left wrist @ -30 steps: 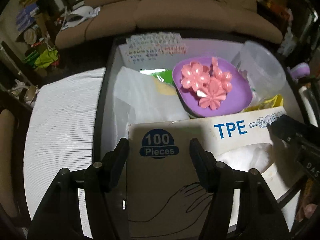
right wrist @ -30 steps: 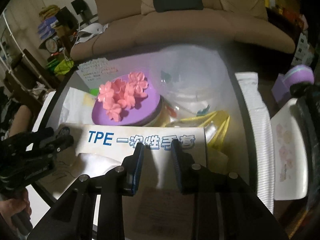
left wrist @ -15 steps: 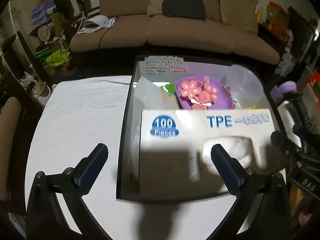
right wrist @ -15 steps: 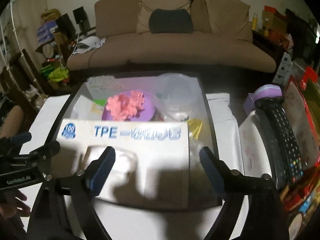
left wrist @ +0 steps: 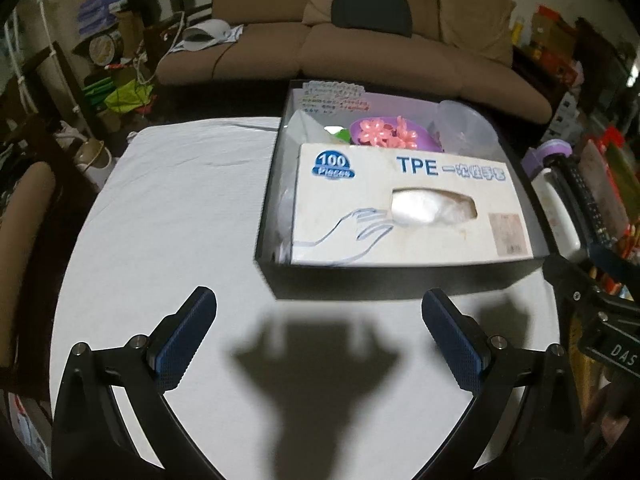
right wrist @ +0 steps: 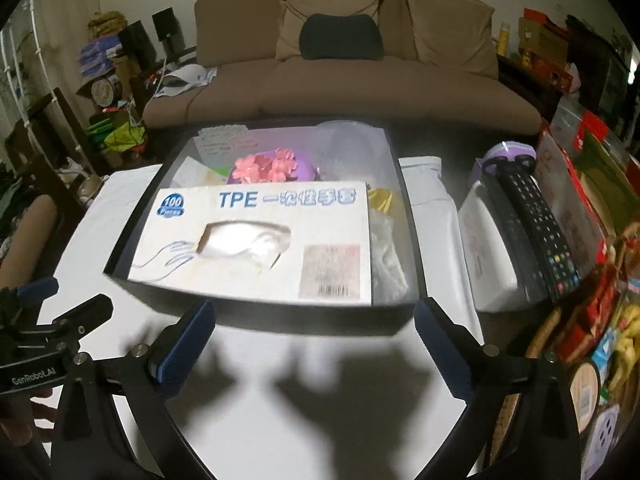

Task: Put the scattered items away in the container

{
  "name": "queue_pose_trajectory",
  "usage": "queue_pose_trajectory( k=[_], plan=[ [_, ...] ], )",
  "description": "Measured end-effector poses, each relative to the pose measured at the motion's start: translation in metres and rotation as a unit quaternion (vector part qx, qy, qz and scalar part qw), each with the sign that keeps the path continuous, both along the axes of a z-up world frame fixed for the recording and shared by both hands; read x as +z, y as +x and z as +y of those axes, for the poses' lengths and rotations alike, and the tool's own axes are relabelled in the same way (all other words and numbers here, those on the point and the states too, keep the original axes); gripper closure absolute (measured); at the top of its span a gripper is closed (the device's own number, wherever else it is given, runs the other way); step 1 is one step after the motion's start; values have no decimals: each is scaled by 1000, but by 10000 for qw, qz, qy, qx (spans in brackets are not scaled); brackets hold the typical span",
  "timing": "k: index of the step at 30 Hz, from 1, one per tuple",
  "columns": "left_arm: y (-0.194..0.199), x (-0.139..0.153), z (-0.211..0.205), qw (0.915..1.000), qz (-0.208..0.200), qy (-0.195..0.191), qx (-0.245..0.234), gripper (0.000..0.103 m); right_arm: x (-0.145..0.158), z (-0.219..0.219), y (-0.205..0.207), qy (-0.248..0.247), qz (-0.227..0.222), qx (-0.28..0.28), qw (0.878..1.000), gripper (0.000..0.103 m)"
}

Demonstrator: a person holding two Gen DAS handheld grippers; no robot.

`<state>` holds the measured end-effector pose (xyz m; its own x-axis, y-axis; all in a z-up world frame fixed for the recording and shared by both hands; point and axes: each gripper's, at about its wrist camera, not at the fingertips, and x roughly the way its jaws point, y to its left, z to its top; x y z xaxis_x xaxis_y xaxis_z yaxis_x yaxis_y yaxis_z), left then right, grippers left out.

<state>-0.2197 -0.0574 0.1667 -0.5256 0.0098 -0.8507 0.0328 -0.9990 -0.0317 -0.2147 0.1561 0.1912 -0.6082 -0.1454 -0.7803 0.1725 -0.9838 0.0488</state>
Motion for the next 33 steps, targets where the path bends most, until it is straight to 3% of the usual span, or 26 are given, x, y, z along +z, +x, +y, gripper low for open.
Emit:
queue_pose_trajectory(
  k=[10,18,21,33],
  plan=[
    [60,-2,-8,9998,-1,95,177,0,2,1,56,-72,-20,61,10000,0],
    [113,-13,-1,9995,158,-225,164,0,-10,8,104,50,47,33,10000,0],
    [132,-19,3,9992,251,-281,149,0,-22,10,123,337,172,1,9993,0],
    [200,-101,9,9995,164,-33,282,0,-107,41,178,-247,-311,-311,9987,0]
  ],
)
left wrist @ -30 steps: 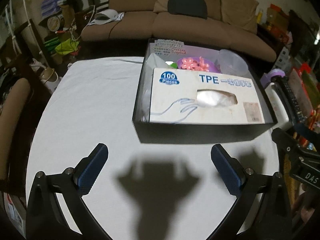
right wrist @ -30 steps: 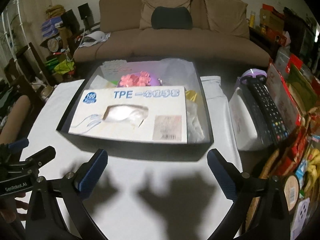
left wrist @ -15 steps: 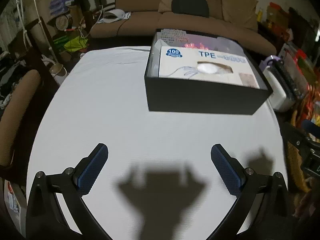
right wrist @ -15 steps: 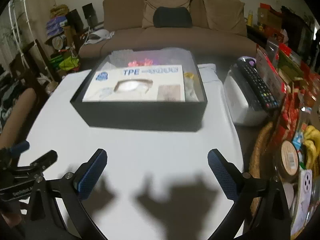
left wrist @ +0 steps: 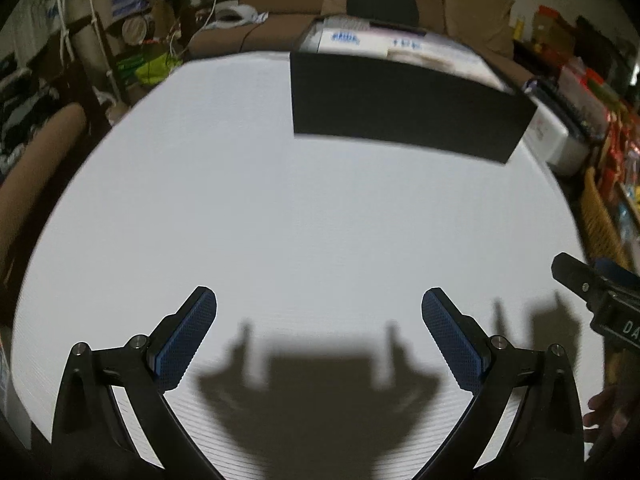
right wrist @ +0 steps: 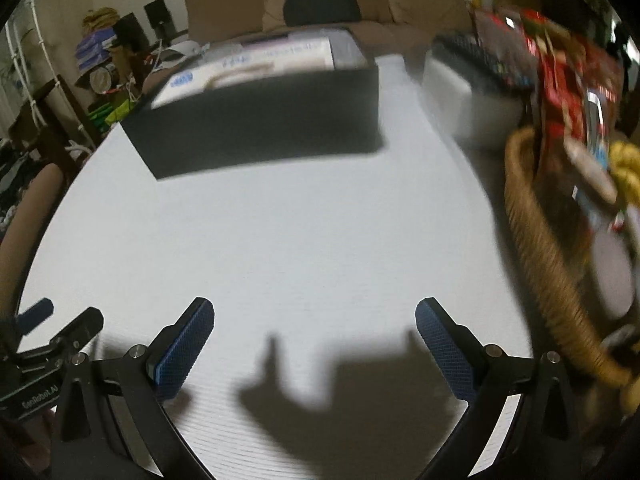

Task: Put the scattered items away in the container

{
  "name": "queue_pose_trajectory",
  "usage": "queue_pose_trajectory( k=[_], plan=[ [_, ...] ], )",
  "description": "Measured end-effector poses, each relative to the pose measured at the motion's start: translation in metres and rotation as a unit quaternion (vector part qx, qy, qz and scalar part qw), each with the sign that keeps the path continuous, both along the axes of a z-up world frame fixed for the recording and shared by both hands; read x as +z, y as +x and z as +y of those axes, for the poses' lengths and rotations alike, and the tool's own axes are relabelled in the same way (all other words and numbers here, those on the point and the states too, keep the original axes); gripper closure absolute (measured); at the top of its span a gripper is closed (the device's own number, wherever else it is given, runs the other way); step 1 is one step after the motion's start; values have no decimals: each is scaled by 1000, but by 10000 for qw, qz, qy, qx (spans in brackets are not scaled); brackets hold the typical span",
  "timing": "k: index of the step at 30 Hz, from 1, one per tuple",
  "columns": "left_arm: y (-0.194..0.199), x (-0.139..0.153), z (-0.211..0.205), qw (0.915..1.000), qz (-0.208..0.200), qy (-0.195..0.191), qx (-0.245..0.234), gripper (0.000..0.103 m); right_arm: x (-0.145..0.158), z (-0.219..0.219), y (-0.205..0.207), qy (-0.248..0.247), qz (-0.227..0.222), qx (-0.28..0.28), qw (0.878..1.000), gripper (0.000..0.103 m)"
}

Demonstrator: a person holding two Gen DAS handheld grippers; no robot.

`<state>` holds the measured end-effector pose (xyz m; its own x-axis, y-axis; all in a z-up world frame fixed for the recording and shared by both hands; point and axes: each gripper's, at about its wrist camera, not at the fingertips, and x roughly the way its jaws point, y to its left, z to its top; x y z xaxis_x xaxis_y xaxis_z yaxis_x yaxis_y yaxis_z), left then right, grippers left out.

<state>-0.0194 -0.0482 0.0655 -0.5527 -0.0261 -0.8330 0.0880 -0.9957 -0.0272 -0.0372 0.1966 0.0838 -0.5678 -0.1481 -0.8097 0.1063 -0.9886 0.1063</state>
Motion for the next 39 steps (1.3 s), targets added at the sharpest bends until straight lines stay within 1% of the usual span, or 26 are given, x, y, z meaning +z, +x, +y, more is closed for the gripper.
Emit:
queue_pose_trajectory(
  k=[3,6,9,12,15,17,23,25,27,29,39],
  plan=[
    [7,-18,2,10000,-61,-5,24,0,-17,1,7,-44,-88,-10,10000,0],
    [11,-30,6,9999,-81,-71,-8,0,-29,-1,14,28,-85,-8,10000,0],
    [10,-37,15,9997,-77,-206,-100,0,-36,-3,16,42,-95,-4,9999,0],
    [8,-44,18,9997,-102,-189,-70,0,-42,-6,17,179,-88,60,9998,0],
    [5,-54,23,9994,-189,-289,-83,0,-48,-8,19,350,-40,117,9993,0],
    [5,-60,24,9993,-203,-295,-82,0,-51,-7,19,379,-31,100,9992,0],
    [7,-61,27,9997,-71,-200,-83,0,-63,1,17,430,-72,-29,9990,0],
    [8,-62,26,9999,-11,-123,-90,0,-65,0,19,512,14,18,9987,0],
    [10,-62,27,9998,71,-131,-108,0,-66,-1,22,551,101,54,9984,0],
    [10,-63,27,9998,72,-130,-107,0,-67,0,24,540,174,73,9984,0],
    [13,-64,27,9998,69,-117,-111,0,-66,0,24,548,171,74,9983,0]
  ],
)
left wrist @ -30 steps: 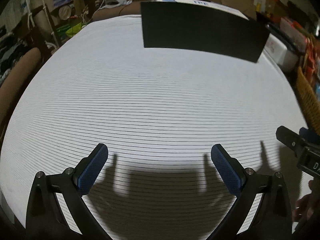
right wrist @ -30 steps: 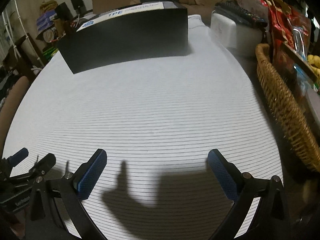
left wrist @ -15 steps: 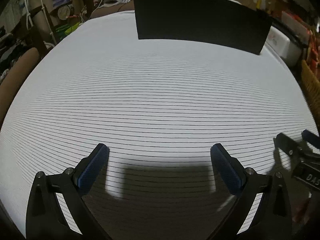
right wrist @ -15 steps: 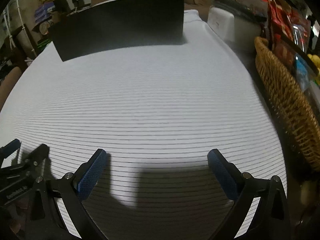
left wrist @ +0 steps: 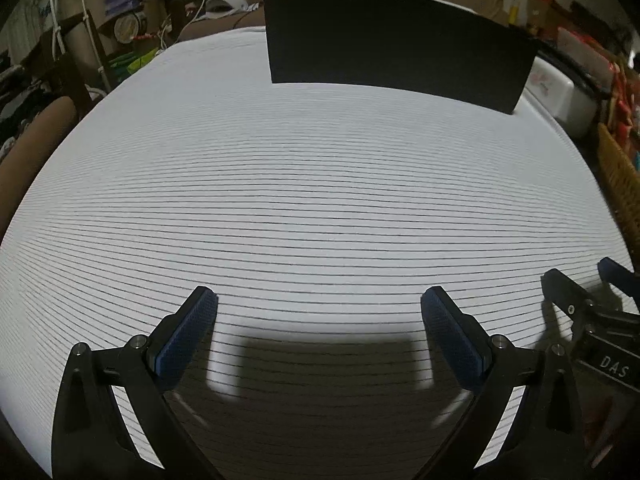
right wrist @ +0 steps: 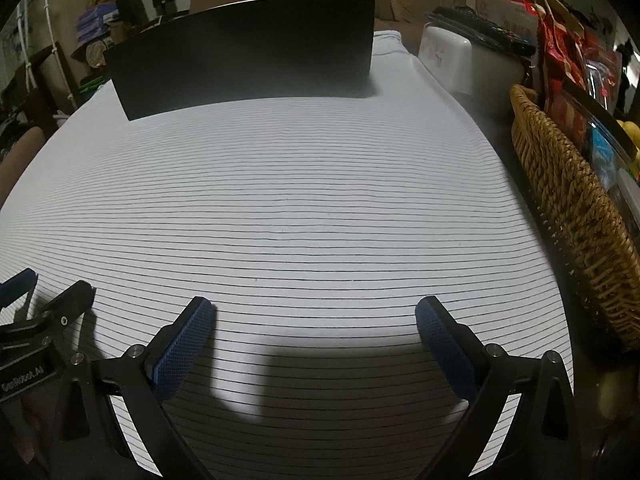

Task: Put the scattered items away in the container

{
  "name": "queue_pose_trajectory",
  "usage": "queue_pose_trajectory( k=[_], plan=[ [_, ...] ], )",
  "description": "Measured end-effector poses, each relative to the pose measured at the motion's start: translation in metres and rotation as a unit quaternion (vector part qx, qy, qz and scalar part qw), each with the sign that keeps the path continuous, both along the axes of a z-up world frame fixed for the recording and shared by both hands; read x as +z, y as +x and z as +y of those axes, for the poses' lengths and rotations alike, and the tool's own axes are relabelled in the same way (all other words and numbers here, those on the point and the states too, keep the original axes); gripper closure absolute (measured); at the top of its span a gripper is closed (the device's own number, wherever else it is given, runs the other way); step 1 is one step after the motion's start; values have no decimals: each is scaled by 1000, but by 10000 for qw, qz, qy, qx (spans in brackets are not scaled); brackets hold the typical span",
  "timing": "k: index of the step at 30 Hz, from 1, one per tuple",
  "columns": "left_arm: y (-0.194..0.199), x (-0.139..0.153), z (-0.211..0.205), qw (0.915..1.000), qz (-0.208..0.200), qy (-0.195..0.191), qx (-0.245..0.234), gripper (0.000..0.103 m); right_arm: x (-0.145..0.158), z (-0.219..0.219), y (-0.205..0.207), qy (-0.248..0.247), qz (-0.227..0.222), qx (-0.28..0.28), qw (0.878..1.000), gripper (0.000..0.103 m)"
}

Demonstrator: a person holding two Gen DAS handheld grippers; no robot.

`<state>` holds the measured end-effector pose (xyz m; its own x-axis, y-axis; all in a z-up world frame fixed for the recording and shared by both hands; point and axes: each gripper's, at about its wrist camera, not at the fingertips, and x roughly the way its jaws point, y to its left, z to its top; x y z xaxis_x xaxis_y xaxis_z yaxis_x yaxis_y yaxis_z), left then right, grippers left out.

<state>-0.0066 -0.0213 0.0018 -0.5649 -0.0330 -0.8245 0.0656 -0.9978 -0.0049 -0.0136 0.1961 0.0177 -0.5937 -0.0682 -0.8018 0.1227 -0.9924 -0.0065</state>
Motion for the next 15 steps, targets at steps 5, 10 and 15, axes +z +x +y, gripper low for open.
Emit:
queue_pose_trajectory(
  k=[5,10,15],
  plan=[
    [-1,0,-1,10000,-3,15,4,0,1,-1,2,-1,-1,0,10000,0],
    [-1,0,-1,10000,-3,14,0,0,1,-1,2,-1,-1,0,10000,0],
    [-1,0,-1,10000,-2,14,1,0,1,-1,1,0,-1,1,10000,0]
  ],
)
